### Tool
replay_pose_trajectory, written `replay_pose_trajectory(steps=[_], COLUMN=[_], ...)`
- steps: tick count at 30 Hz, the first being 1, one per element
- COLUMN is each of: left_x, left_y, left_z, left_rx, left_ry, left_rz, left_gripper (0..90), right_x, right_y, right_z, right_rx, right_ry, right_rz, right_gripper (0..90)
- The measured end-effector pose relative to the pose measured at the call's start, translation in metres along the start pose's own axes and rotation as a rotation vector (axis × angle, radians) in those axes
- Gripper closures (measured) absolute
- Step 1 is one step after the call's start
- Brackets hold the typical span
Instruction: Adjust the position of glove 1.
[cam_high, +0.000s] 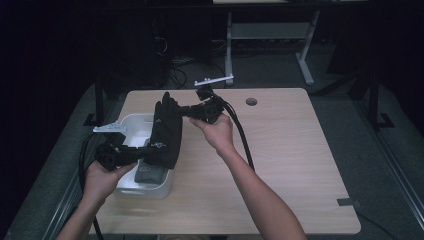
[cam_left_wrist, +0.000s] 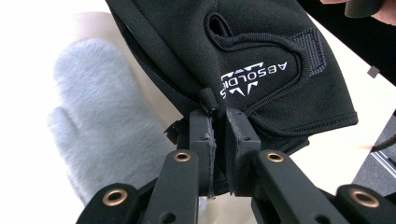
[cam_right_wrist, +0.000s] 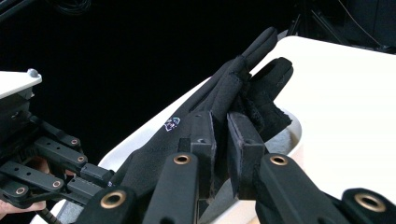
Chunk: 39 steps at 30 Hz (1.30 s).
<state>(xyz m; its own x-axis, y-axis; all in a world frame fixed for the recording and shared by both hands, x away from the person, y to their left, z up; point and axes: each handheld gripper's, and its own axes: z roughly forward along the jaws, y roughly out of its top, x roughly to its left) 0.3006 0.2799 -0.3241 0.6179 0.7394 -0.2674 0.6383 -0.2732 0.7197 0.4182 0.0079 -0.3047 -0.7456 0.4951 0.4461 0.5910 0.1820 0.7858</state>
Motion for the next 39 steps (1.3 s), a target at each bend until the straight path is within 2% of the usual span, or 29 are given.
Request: replay_pose_trajectory(steps=[22, 39], left_x=[0.024, 0.042], left_y=[-0.019, -0.035], left_z=[-0.011, -0.001], left_rx=[0.02, 0.081], left_ry=[0.043, 0.047], left_rz=[-0.043, -0.089], left_gripper=[82.6, 82.4], right_x=[0.007, -0.002], right_y=[-0.005, -0.02], right_z=[0.04, 0.07], right_rx=[0.032, 0.084], right_ry=[0.005, 0.006], right_rz=[0.008, 0.019], right_gripper=[81.5, 81.4])
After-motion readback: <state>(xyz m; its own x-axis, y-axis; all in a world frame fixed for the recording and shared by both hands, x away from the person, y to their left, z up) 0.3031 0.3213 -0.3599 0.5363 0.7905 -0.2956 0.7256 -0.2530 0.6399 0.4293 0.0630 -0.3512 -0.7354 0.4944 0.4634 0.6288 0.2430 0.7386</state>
